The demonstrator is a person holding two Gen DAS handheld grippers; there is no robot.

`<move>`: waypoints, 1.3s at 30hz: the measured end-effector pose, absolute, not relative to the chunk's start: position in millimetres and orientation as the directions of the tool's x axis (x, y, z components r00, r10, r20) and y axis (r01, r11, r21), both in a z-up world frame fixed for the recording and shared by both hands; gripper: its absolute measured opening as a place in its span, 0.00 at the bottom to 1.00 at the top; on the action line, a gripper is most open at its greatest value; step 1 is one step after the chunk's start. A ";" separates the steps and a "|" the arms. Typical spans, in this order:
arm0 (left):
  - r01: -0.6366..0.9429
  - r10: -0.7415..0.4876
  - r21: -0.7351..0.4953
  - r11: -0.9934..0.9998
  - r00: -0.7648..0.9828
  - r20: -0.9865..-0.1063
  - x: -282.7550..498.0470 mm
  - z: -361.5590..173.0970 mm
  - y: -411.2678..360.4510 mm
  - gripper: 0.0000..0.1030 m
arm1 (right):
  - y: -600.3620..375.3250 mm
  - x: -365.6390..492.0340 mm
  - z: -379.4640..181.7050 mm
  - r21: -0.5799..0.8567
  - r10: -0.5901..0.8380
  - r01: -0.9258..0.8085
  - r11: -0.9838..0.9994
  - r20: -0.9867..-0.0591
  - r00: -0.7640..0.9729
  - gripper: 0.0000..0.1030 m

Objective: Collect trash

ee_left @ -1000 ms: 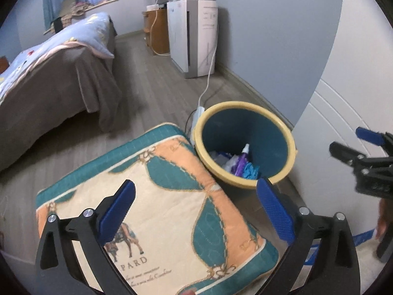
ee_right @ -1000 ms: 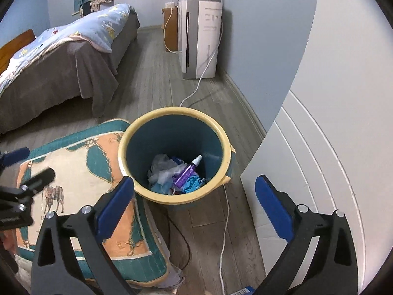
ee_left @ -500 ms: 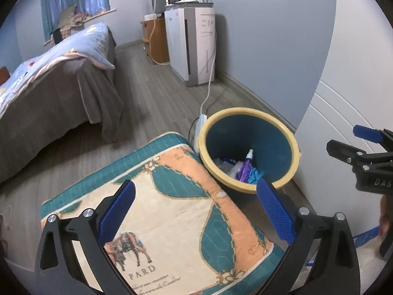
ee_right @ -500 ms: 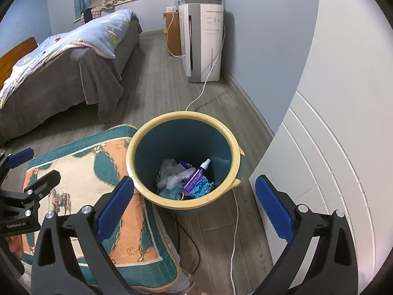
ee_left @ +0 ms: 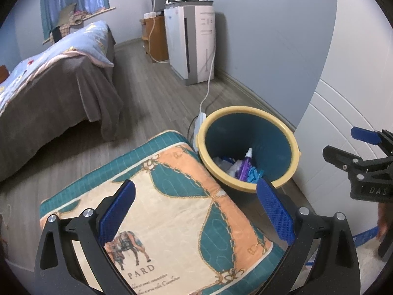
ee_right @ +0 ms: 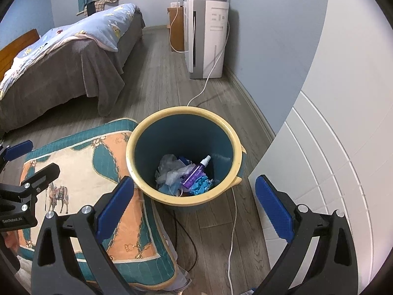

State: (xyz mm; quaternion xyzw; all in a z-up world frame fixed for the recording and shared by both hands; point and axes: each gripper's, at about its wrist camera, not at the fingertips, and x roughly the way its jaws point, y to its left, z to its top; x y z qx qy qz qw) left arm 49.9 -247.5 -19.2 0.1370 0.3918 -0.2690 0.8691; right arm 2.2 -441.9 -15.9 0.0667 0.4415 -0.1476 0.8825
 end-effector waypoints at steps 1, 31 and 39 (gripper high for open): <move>0.576 -0.361 0.027 0.817 0.548 -0.755 49.9 -19.4 -247.3 0.95 | -441.9 2.1 -16.0 -0.013 -0.202 0.321 0.947 -0.800 0.565 0.94; 0.593 -0.365 0.039 0.804 0.545 -0.755 48.6 -21.8 -246.8 0.95 | -443.6 0.8 -19.4 -0.027 -0.210 0.319 0.947 -0.806 0.554 0.94; 0.592 -0.364 0.040 0.805 0.546 -0.755 48.3 -21.6 -247.5 0.95 | -443.5 0.8 -20.0 -0.029 -0.210 0.317 0.948 -0.807 0.552 0.94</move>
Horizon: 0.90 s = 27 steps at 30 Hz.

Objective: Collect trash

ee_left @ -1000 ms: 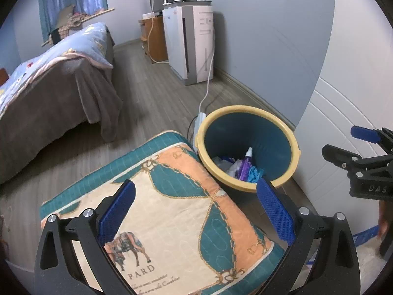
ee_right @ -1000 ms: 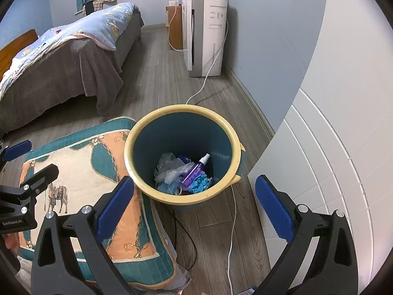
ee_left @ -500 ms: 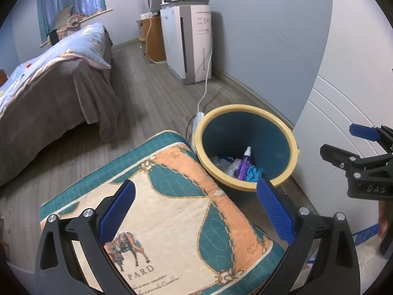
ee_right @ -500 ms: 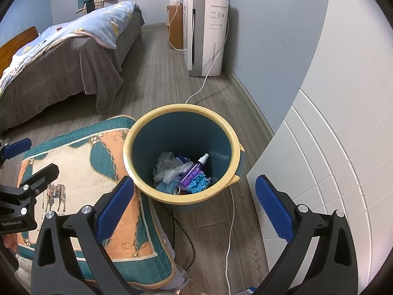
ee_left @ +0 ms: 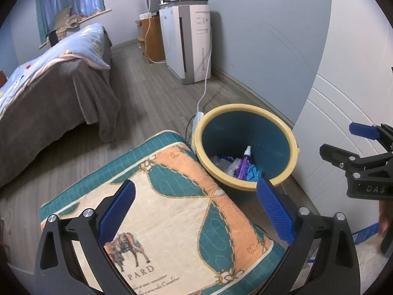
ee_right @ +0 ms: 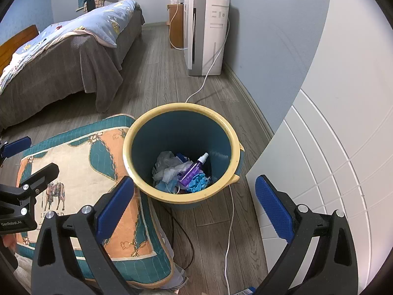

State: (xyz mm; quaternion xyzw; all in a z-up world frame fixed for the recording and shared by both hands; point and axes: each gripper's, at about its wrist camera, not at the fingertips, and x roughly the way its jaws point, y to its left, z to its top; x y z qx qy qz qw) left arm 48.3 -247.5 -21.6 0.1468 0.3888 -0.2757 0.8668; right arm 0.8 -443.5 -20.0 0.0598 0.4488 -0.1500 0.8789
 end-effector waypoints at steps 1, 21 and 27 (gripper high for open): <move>0.594 -0.365 0.040 0.804 0.545 -0.755 48.3 -21.8 -247.2 0.95 | -443.8 0.6 -20.2 -0.030 -0.210 0.317 0.948 -0.807 0.552 0.94; 0.625 -0.392 0.032 0.780 0.528 -0.754 47.5 -23.9 -240.2 0.95 | -444.6 0.4 -22.8 -0.033 -0.210 0.316 0.948 -0.810 0.547 0.94; 0.659 -0.403 0.035 0.751 0.501 -0.766 46.9 -25.7 -239.7 0.95 | -444.8 -0.3 -23.1 -0.038 -0.218 0.321 0.946 -0.810 0.544 0.94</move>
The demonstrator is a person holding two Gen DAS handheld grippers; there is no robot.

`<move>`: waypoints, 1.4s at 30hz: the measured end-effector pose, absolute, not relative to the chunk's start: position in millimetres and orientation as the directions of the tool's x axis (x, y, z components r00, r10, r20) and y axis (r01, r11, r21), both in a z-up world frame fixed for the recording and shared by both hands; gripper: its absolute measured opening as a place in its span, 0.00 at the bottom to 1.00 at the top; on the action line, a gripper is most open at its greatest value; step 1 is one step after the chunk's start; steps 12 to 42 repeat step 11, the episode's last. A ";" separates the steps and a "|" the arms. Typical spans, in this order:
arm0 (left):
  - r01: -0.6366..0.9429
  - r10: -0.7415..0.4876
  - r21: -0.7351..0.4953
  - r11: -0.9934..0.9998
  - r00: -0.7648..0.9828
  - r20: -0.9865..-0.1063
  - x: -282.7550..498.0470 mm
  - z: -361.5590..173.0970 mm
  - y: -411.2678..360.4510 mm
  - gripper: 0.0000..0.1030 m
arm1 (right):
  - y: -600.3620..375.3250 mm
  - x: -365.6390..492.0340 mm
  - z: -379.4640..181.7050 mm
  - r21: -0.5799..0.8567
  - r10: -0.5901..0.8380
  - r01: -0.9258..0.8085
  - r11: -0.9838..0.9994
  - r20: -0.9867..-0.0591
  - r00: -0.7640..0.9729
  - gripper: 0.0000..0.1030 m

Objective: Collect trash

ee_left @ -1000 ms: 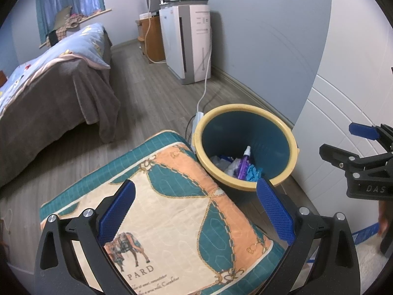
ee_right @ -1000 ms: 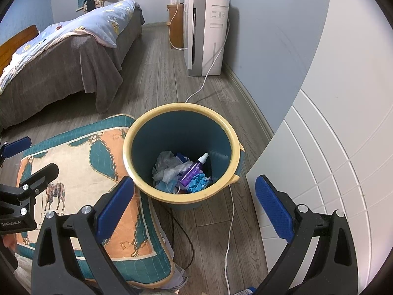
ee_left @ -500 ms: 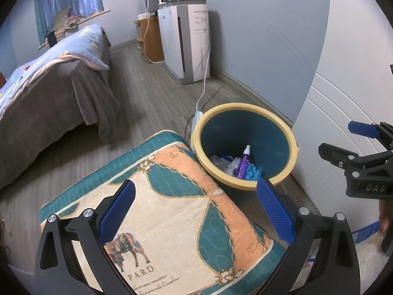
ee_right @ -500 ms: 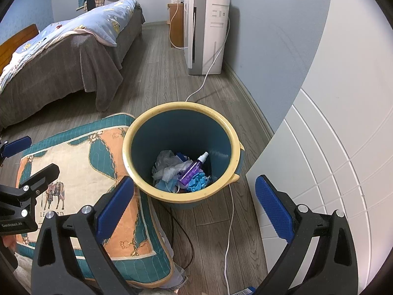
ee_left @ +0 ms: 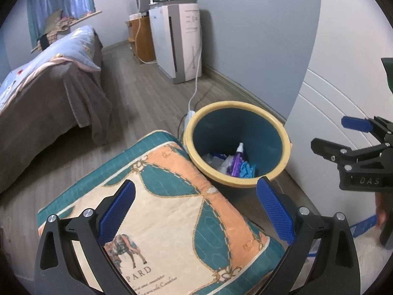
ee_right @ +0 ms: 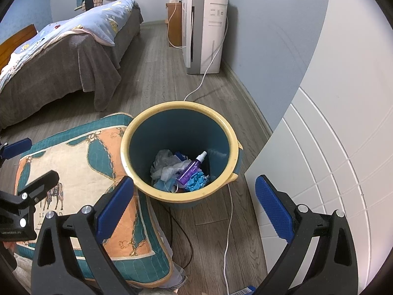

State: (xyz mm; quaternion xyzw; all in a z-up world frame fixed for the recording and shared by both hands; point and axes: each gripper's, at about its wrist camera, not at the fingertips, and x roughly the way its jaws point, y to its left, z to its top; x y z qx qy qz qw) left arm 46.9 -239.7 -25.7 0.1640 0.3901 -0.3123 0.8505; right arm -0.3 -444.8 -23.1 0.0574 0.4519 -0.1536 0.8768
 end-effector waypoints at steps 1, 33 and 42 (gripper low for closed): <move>0.664 -0.400 0.041 0.747 0.497 -0.770 46.6 -26.0 -240.1 0.95 | -444.9 0.3 -22.8 -0.040 -0.219 0.322 0.946 -0.810 0.543 0.94; 0.636 -0.376 0.031 0.771 0.494 -0.784 54.9 -22.5 -224.1 0.95 | -441.0 6.1 -25.6 -0.070 -0.244 0.335 0.940 -0.824 0.512 0.94; 0.636 -0.376 0.031 0.771 0.494 -0.784 54.9 -22.5 -224.1 0.95 | -441.0 6.1 -25.6 -0.070 -0.244 0.335 0.940 -0.824 0.512 0.94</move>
